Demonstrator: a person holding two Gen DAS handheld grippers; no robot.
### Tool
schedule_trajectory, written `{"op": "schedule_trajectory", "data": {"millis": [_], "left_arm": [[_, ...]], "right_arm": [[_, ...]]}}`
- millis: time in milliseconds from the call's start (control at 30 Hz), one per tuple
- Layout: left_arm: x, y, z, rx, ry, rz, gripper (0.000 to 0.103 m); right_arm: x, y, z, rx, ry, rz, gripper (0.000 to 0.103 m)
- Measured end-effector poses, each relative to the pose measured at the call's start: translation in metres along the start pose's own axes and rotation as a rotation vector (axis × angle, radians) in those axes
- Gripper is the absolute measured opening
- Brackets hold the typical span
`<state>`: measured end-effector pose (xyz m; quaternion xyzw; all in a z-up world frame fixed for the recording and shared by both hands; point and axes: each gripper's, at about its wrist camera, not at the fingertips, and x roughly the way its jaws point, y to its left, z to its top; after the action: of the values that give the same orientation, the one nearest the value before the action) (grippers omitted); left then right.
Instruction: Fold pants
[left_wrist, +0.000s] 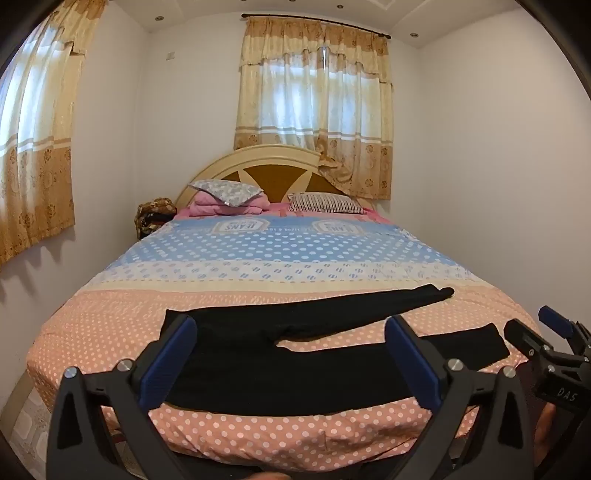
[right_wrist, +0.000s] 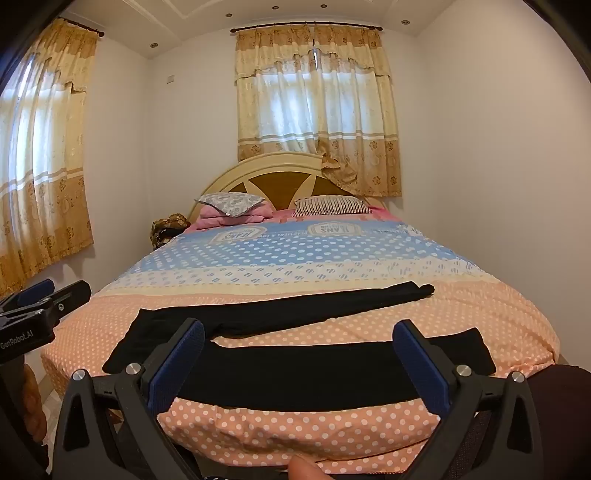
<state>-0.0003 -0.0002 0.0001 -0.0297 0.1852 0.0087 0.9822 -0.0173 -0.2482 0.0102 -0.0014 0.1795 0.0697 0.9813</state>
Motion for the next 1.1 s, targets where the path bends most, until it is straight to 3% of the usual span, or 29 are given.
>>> {"op": "schedule_trajectory", "data": {"millis": [1100], "left_arm": [[0.006,0.005,-0.004,-0.014,-0.001,-0.001,0.103]], "right_arm": [[0.007,0.001,-0.007,-0.005,0.017,-0.002,0.102]]}}
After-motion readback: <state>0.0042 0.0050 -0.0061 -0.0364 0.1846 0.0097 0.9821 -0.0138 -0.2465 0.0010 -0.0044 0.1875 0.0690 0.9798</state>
